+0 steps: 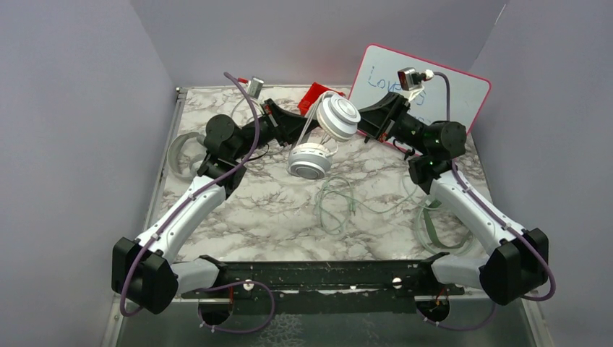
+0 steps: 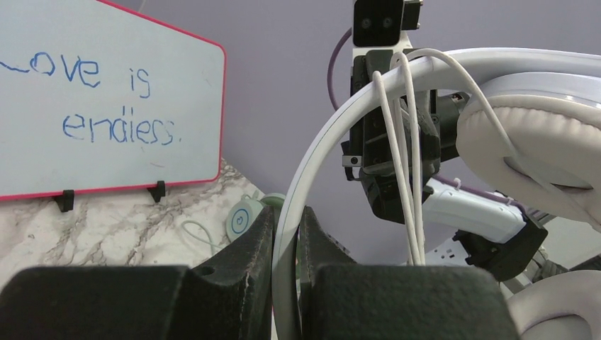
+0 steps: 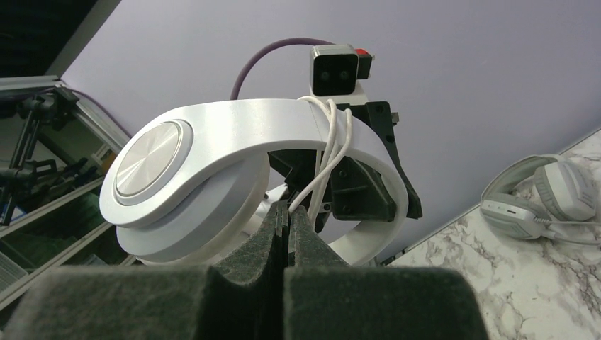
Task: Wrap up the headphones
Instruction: Wrap the headphones cable around the headphones.
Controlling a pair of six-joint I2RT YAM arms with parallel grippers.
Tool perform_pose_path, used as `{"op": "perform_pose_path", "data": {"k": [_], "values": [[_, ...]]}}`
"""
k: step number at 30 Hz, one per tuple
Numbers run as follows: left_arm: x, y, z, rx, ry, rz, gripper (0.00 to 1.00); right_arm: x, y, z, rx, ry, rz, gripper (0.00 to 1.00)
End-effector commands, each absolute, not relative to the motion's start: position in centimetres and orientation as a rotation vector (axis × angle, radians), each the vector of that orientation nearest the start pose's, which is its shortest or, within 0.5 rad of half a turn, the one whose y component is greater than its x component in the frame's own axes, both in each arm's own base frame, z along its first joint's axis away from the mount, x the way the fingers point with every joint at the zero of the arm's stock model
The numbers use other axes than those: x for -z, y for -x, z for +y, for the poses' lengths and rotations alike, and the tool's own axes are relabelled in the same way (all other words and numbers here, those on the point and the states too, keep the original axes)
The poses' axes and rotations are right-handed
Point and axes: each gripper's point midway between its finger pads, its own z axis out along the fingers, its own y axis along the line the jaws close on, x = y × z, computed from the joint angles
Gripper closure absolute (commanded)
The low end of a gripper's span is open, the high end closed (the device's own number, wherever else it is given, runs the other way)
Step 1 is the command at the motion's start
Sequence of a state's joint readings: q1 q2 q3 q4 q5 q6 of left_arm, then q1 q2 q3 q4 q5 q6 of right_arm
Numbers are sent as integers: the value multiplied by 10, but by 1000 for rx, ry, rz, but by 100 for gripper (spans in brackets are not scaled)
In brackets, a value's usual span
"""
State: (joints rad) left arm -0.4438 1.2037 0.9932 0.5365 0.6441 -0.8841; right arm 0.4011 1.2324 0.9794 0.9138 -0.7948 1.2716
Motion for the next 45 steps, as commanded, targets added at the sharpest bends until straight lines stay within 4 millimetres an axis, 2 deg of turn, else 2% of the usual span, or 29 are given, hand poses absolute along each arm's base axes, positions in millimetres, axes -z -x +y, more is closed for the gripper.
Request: {"op": "perform_pose_path", "data": {"k": [1,9,13,18,27,33,40,45], "values": [[-415,-306,-261,1438,-152,1394,100,-490,-217,265,-1866,418,1145,100],[-416,-317,-262,1393,-183,1391,100,-493,-214,266,-1882,432,1153,100],[-417,-320,-263,1411,-155,1396,100,-495,-217,268,-1792,446,1121,100],[-408,-323,-261,1422,-98,1424,100,-494,-223,272,-1699,483,1082,100],[-396,-326,-259,1409,-60,1448,100,-475,-236,296,-1705,485,1128,100],[-368,-328,-262,1519,108,1567,100,-466,-248,304,-1608,469,1160,100],[-325,-322,-268,1695,348,1735,100,-443,-265,307,-1493,475,1256,100],[-309,-318,-274,1774,438,1827,100,-428,-275,310,-1441,484,1330,100]]}}
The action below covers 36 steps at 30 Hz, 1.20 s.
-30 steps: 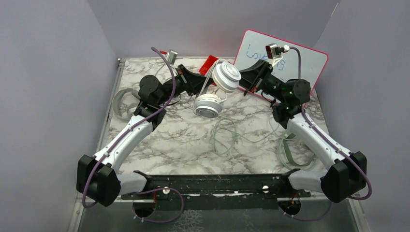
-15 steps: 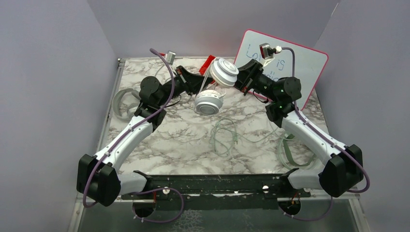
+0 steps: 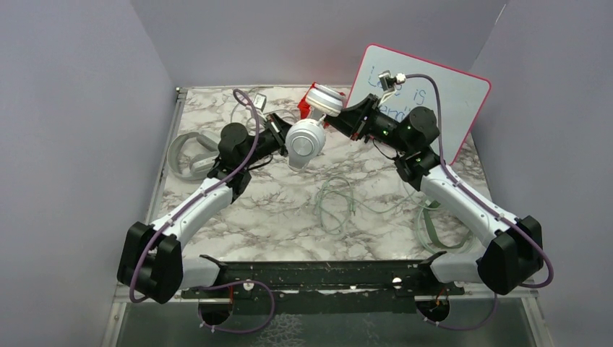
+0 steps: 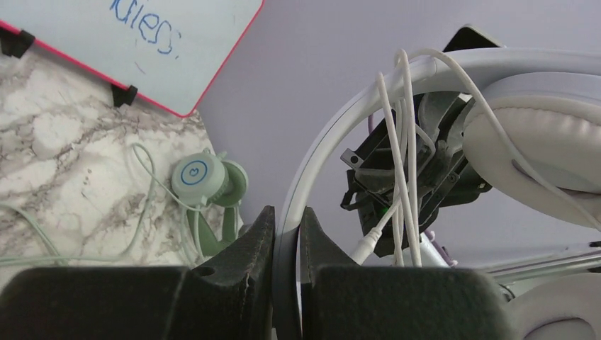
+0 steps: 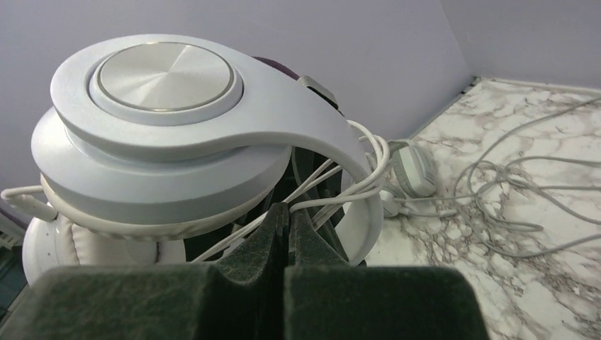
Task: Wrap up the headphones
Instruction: Wrap the headphones cable around the headphones.
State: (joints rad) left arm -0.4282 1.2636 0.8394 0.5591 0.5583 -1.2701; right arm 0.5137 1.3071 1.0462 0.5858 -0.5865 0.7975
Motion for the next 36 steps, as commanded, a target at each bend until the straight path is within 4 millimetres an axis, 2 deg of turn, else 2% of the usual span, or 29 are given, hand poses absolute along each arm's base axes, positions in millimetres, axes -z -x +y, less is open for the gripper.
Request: {"op": "perform_pose_path", "data": {"k": [1,11,20,27,36], "values": [[-303,-317,-276,1796,464,1854,100,-426,-276,311,-1437,485,1341,100],[-270,-317,-274,1843,572,1963,100,-400,-287,317,-1390,499,1503,100],[-259,-320,-278,1931,625,1987,100,-375,-300,320,-1347,469,1664,100],[-233,-316,-278,2004,737,2007,100,-359,-312,321,-1306,414,1778,99],[-216,-320,-284,2102,798,2025,100,-319,-328,322,-1238,368,1936,99]]}}
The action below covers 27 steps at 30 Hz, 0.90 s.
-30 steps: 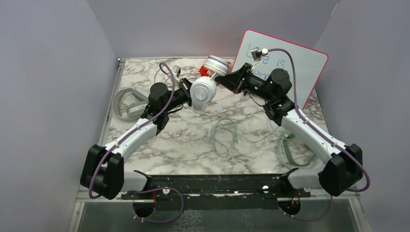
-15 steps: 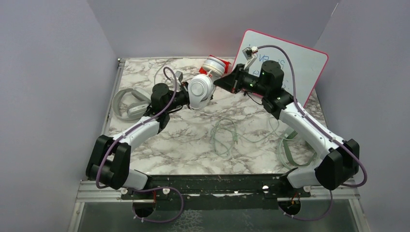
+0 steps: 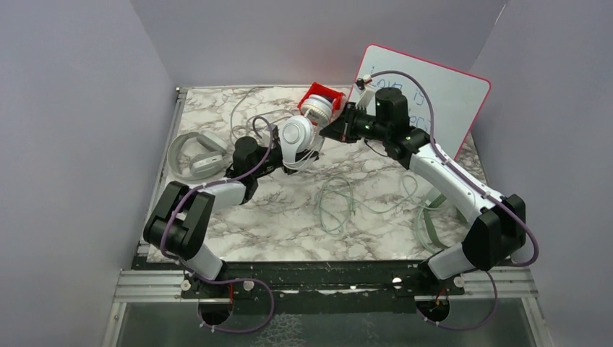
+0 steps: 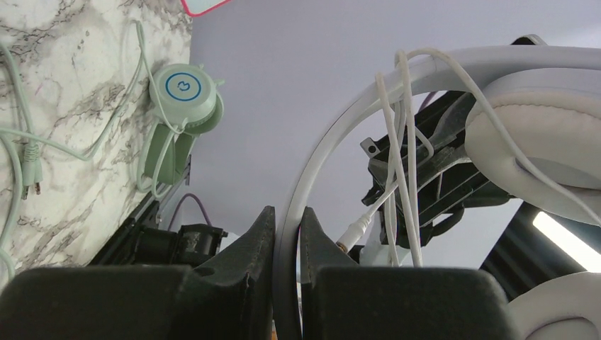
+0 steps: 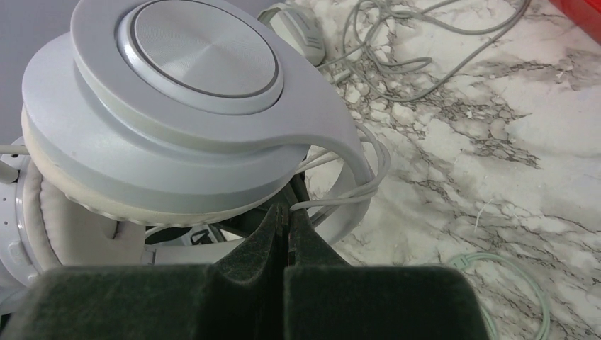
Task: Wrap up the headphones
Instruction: Wrap the headphones cable around the headphones.
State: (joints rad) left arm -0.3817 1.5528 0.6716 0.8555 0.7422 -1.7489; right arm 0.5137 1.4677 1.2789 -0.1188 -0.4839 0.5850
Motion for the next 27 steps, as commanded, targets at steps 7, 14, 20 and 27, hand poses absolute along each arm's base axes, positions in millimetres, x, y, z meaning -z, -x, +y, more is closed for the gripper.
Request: {"op": "perform_pose_path", "data": {"k": [7,14,20,27], "values": [[-195,-325,-290,2188,824,2033,100,-289,-348,324,-1165,307,2029,100],[-179,-333,-295,2362,839,1913,100,-256,-367,320,-1051,251,2128,98],[-165,-335,-306,2429,850,1868,100,-230,-378,324,-1021,236,2201,98],[-160,-336,-304,2418,882,1851,100,-215,-380,324,-1001,217,2237,92]]}}
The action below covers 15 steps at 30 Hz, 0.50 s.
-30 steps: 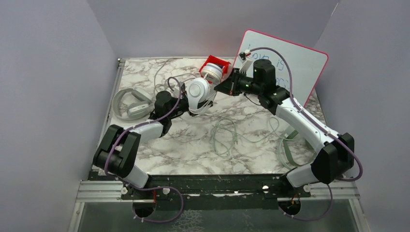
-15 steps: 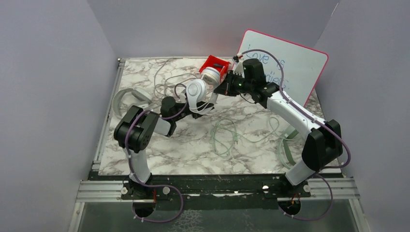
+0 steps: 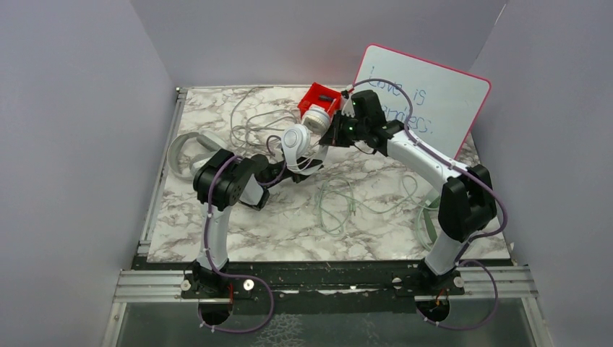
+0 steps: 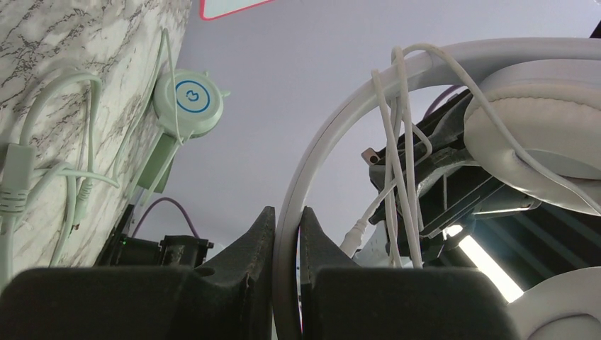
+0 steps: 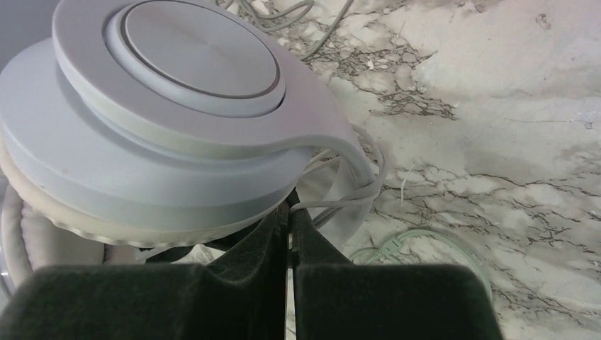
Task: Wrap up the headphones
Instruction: Wrap the headphones cable around the headphones.
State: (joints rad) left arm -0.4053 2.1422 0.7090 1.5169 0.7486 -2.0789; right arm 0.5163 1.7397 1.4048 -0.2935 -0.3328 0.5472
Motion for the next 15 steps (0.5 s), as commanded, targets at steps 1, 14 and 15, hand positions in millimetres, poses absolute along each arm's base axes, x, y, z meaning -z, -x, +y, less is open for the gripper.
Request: {"op": "perform_pose_path", "data": {"k": [1,14,15], "values": [[-160,-336,-304,2419,885,1850,100,-216,-380,323,-998,213,2236,90],[-165,-337,-303,2384,862,1854,100,-236,-377,313,-949,205,2212,63],[-166,-337,-303,2384,860,1851,100,-239,-377,311,-945,202,2208,61]]}}
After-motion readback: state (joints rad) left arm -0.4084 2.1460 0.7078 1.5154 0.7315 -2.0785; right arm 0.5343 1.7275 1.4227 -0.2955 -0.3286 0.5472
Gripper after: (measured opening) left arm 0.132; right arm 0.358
